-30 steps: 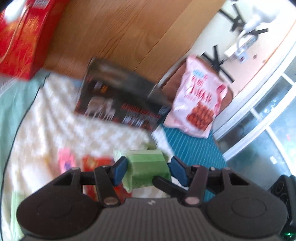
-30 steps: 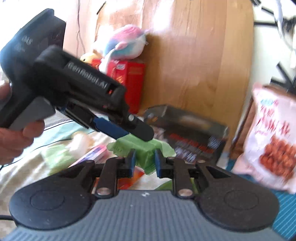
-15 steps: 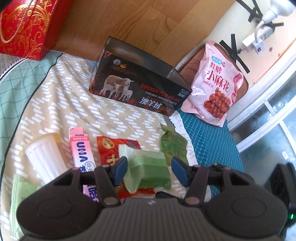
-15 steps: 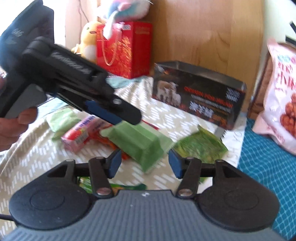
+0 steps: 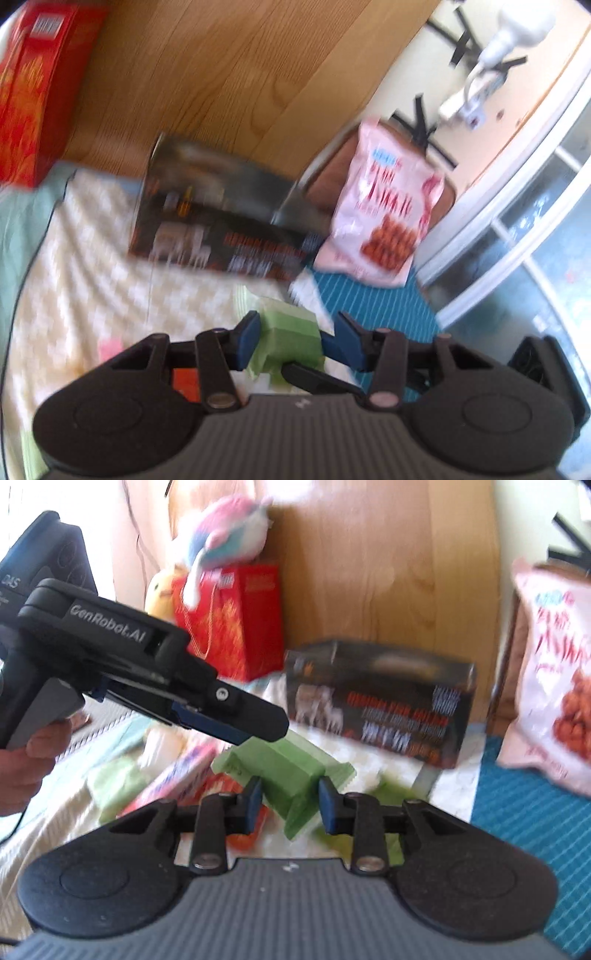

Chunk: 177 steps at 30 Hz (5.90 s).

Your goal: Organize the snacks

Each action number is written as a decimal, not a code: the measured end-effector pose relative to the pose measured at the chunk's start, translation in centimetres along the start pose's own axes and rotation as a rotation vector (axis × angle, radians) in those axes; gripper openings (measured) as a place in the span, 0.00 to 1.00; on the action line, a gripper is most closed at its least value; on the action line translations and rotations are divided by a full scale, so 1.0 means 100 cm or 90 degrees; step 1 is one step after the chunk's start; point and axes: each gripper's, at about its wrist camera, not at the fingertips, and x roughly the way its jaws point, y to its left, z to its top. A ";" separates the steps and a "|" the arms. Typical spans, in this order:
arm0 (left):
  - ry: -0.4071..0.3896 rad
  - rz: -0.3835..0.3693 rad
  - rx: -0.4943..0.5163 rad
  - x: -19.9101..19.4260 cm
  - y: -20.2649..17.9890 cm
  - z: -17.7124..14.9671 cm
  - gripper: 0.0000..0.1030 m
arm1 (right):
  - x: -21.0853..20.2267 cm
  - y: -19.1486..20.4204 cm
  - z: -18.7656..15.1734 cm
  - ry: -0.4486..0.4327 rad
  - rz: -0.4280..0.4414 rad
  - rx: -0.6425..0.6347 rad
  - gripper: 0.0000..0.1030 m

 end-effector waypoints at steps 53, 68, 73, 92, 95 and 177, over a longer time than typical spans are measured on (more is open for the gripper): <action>-0.071 0.029 -0.132 -0.127 0.111 -0.098 0.52 | 0.010 0.077 -0.023 0.094 -0.002 -0.117 0.24; 0.020 0.058 -0.082 -0.036 0.056 -0.043 0.65 | -0.029 -0.005 -0.023 0.047 -0.072 -0.021 0.49; 0.039 0.078 -0.084 -0.027 0.055 -0.049 0.80 | -0.011 0.020 -0.014 0.055 -0.041 -0.139 0.63; 0.039 0.071 -0.116 -0.015 0.057 -0.042 0.81 | -0.007 -0.007 -0.021 0.087 -0.064 -0.171 0.28; 0.032 0.057 -0.123 -0.010 0.057 -0.033 0.81 | -0.019 -0.018 -0.030 0.088 -0.072 -0.142 0.28; 0.126 -0.050 -0.032 -0.036 0.013 -0.138 0.44 | -0.063 0.033 -0.072 0.102 0.109 0.003 0.53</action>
